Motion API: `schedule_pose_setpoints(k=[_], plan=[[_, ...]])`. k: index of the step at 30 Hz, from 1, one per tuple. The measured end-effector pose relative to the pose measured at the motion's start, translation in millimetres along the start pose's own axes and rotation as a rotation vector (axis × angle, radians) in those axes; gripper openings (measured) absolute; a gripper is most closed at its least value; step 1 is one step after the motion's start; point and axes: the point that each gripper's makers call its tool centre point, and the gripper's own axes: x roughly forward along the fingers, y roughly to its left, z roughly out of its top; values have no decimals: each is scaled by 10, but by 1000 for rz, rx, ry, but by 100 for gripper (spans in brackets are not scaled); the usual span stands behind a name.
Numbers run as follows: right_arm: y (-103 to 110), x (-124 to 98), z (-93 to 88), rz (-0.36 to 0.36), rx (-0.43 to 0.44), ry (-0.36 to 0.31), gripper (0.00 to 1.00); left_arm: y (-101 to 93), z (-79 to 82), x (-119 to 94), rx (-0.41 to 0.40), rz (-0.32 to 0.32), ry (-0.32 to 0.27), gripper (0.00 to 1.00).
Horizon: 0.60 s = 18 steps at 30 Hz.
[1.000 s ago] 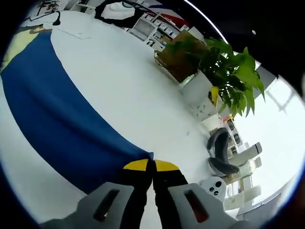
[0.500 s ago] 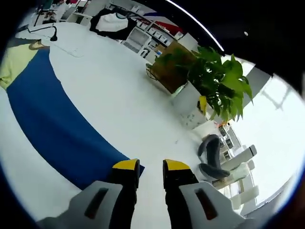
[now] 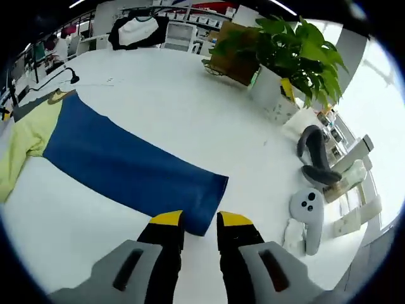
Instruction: Fold the garment on the visible template until the final outline fits inside the template.
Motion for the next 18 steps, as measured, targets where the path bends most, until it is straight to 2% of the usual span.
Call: schedule_pose_setpoints(k=[2, 3, 5, 8, 9, 11, 13, 15, 18], plan=[[11, 26, -43, 7, 14, 25, 19, 18, -32, 10, -39, -8, 7, 23], [6, 37, -48, 5, 20, 29, 19, 0, -48, 18, -92, -23, 5, 23], [-9, 53, -50, 2, 28, 29, 19, -18, -67, 36, -137, -54, 1, 23], [36, 75, -107, 27, 71, 44, 18, 90, -115, 49, -104, -8, 20, 22], [81, 93, -128, 55, 97, 49, 18, 82, -107, 55, -123, -25, 12, 21], [92, 91, -161, 42, 108, 46, 17, 41, -79, 74, -200, -66, -16, 19], [59, 113, -184, 32, 101, 56, 17, 48, -87, 79, -207, -66, -20, 19], [87, 109, -224, 43, 128, 57, 17, 46, -55, 83, -229, -58, -47, 20], [123, 74, -270, 43, 143, 50, 17, 21, 35, 101, -315, -82, -108, 20]])
